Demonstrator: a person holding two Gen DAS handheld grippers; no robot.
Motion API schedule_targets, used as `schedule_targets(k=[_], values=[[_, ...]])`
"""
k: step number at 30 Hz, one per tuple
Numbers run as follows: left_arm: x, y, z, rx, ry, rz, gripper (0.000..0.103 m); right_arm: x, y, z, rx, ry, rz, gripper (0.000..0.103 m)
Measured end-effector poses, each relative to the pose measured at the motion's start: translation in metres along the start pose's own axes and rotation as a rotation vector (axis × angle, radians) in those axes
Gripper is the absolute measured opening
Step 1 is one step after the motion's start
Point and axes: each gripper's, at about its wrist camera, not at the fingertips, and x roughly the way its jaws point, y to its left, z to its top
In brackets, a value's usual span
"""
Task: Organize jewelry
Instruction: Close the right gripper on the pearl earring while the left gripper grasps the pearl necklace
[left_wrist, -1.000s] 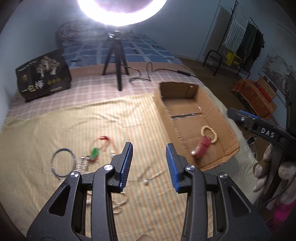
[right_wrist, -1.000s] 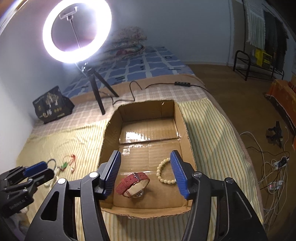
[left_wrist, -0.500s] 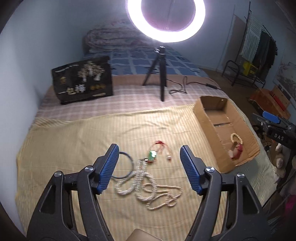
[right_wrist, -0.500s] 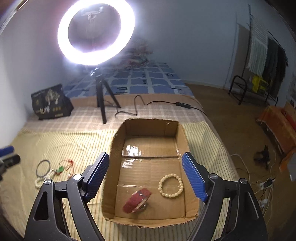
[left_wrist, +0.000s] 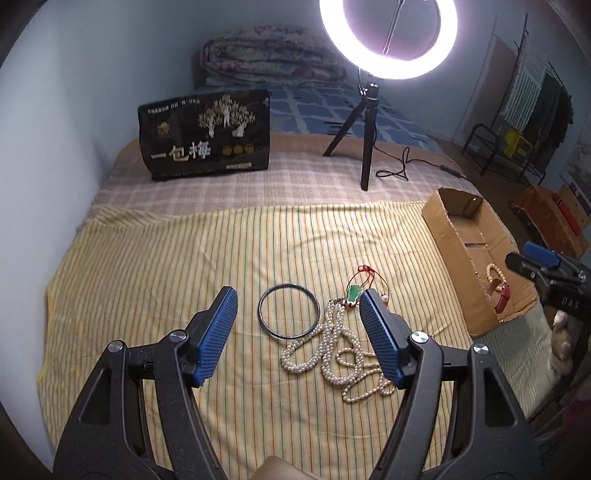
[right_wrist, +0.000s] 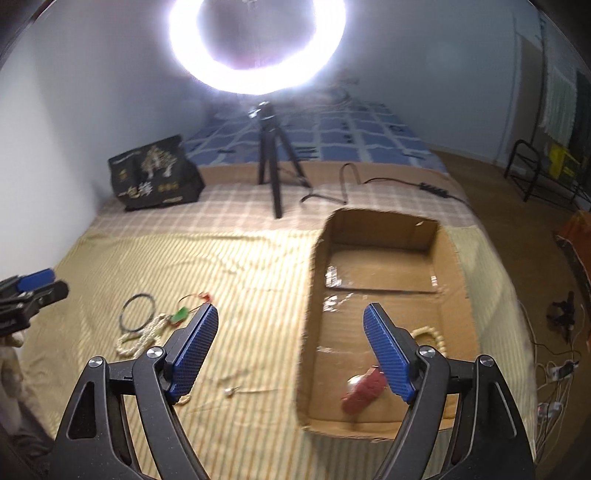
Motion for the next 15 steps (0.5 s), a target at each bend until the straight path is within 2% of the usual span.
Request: schedule_targets(k=[10, 15], values=[[0.017, 0.020, 0.000, -0.074, 0.055, -0.014, 0.070, 0.010, 0.017, -0.004, -0.030, 0.060, 0.090, 0.081], [0.026, 0.023, -0.002, -0.080, 0.083, -0.012, 0.062, 0.018, 0.022, -0.010, -0.036, 0.110, 0.127, 0.081]])
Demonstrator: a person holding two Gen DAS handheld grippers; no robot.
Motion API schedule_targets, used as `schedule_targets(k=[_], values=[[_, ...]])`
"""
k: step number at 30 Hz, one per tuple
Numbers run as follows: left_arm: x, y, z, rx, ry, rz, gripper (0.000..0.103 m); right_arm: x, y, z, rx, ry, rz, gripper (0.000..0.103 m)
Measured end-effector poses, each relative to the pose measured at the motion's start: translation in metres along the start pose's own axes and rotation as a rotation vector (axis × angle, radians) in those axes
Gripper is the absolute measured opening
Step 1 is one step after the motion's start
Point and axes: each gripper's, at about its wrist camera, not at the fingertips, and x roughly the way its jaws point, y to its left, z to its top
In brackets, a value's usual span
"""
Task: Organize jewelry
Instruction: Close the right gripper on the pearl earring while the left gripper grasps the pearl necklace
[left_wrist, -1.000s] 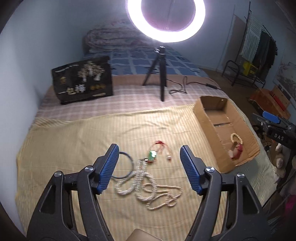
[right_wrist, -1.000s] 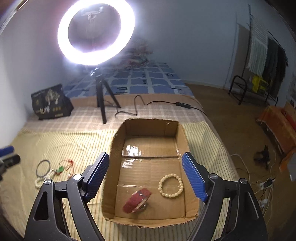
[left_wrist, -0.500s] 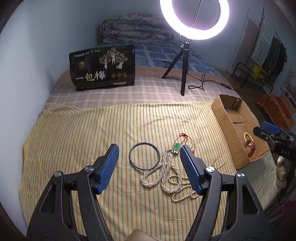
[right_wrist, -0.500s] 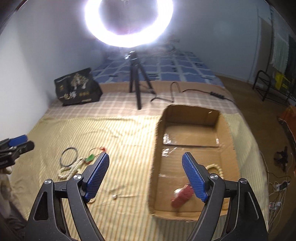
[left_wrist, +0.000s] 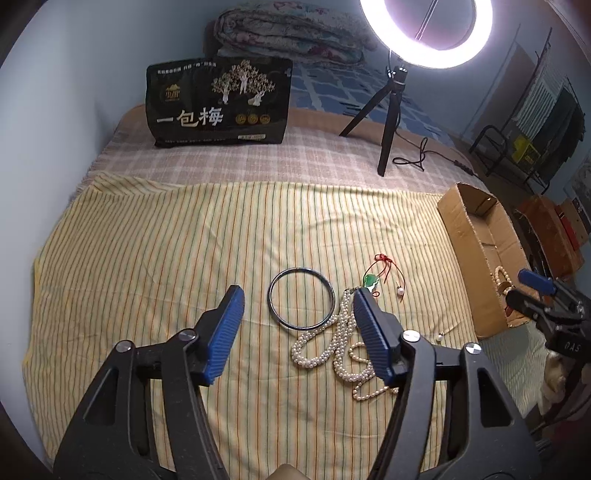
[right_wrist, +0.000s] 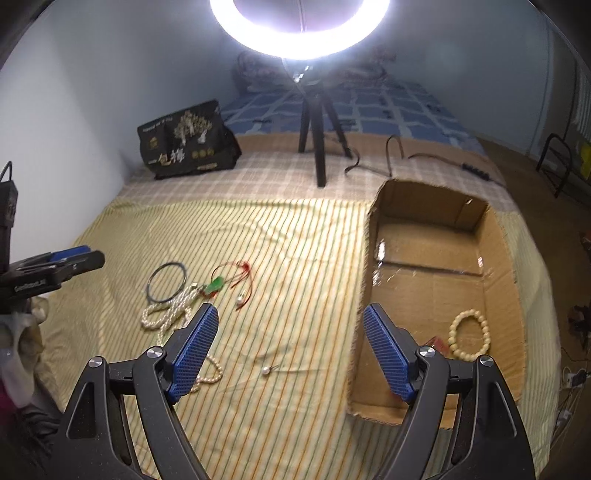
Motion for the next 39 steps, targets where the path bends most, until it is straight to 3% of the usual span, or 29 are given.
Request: schedule_targets(k=[3, 5, 9, 12, 20, 26, 39], values=[[0.005, 0.000, 0.000, -0.001, 0.018, -0.009, 0.051, 0.008, 0.004, -0.004, 0.003, 0.040, 0.036, 0.080], [0.009, -0.002, -0.003, -0.006, 0.035, -0.031, 0.050, 0.012, 0.007, -0.007, -0.003, 0.067, 0.047, 0.069], [0.016, -0.010, -0.008, 0.002, 0.079, -0.077, 0.048, 0.028, 0.010, -0.017, 0.011, 0.149, 0.069, 0.059], [0.027, -0.019, -0.015, 0.009, 0.139, -0.114, 0.043, 0.041, 0.008, -0.026, 0.064, 0.216, 0.092, 0.046], [0.061, -0.033, -0.026, -0.005, 0.253, -0.135, 0.040, 0.059, 0.006, -0.039, 0.153, 0.306, 0.114, 0.038], [0.082, -0.036, -0.026, 0.008, 0.274, -0.082, 0.039, 0.067, 0.001, -0.041, 0.195, 0.334, 0.119, 0.038], [0.099, -0.030, -0.024, -0.016, 0.301, -0.086, 0.034, 0.087, 0.008, -0.038, 0.212, 0.370, 0.077, 0.026]])
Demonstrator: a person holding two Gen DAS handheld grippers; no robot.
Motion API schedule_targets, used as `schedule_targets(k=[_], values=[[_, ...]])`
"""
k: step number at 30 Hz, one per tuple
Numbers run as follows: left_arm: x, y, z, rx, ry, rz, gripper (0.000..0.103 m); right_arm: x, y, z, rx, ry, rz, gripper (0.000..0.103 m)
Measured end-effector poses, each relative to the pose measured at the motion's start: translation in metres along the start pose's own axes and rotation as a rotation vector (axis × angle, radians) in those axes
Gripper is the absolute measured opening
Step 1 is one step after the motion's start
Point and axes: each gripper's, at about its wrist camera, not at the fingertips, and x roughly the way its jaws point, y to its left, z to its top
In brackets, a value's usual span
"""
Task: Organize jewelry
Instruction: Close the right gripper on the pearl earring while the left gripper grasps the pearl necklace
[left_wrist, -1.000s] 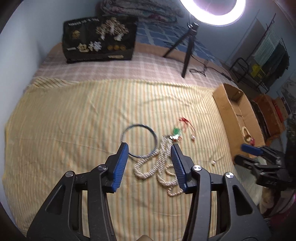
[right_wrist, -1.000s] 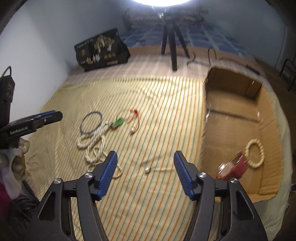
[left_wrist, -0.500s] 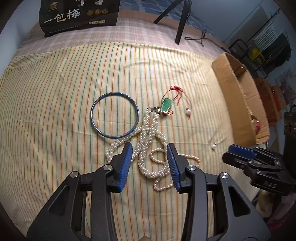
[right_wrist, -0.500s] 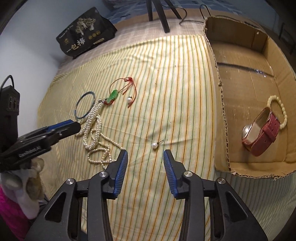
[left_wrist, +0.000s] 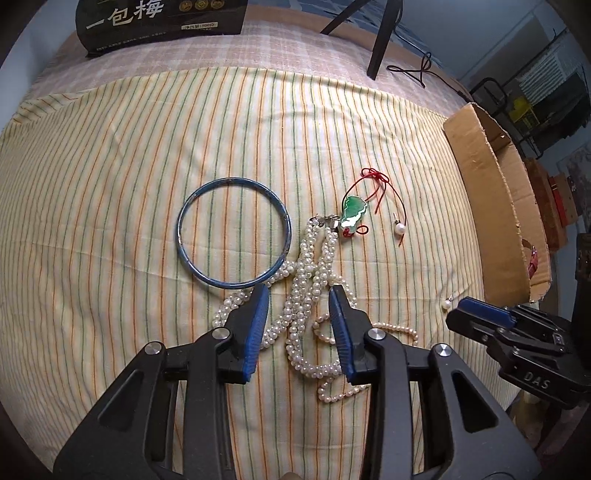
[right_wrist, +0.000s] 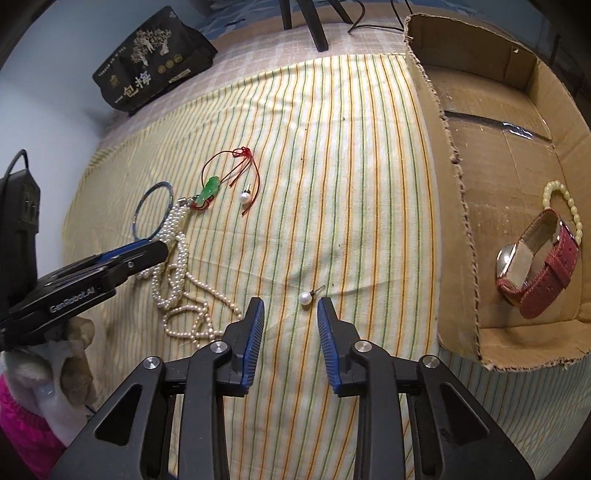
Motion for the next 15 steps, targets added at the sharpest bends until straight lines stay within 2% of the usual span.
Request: schedule_targets(k=[11, 15], values=[[0.006, 0.001, 0.002, -0.006, 0.016, -0.012, 0.034, 0.015, 0.007, 0.006, -0.009, 0.010, -0.073, 0.020], [0.009, 0.004, 0.003, -0.013, 0.022, -0.015, 0.029, 0.018, 0.012, 0.005, -0.035, 0.006, -0.098, 0.019]])
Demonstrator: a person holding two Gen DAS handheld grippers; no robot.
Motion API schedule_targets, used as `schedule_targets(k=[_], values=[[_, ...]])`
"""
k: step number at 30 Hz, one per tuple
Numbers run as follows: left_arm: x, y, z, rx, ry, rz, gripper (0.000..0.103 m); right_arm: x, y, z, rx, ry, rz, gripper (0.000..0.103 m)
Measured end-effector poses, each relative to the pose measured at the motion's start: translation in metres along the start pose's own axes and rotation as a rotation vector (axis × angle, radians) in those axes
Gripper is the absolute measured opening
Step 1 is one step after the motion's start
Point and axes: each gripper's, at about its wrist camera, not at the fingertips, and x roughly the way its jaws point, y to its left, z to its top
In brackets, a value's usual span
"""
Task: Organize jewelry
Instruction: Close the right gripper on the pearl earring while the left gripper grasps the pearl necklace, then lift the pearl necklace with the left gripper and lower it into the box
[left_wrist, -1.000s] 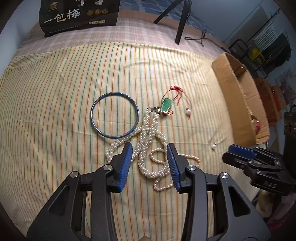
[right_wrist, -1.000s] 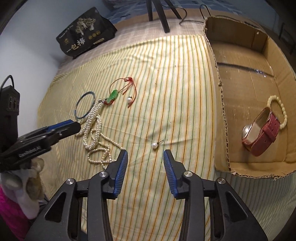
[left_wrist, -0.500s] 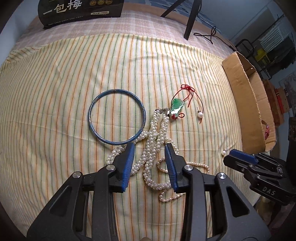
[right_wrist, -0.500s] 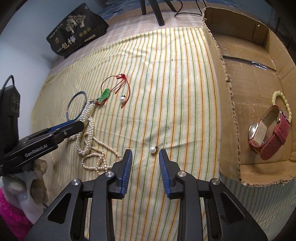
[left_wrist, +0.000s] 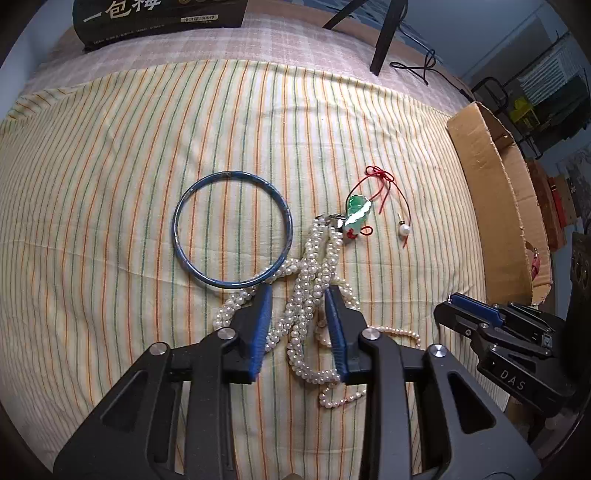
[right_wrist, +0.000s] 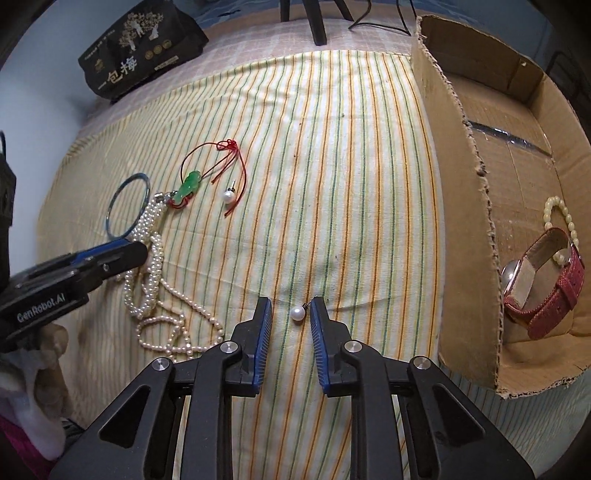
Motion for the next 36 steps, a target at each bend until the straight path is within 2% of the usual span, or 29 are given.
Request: schedule_targets(k=[5, 10, 14, 22, 36], values=[[0.005, -0.002, 0.001, 0.012, -0.002, 0.021, 0.026, 0.001, 0.001, 0.000, -0.006, -0.001, -0.010, 0.016], [0.009, -0.005, 0.003, 0.027, -0.032, 0.066, 0.008, 0.002, 0.003, -0.004, -0.028, -0.008, -0.031, 0.014], [0.006, -0.005, 0.001, 0.026, -0.048, 0.069, 0.006, 0.002, 0.004, -0.005, -0.032, -0.019, -0.037, 0.007], [-0.019, -0.007, -0.001, 0.009, -0.099, 0.024, 0.006, -0.010, -0.005, -0.008, 0.002, -0.045, 0.015, 0.007], [-0.078, -0.008, -0.005, -0.030, -0.214, -0.081, 0.006, -0.054, 0.005, -0.006, -0.031, -0.158, 0.053, 0.007]])
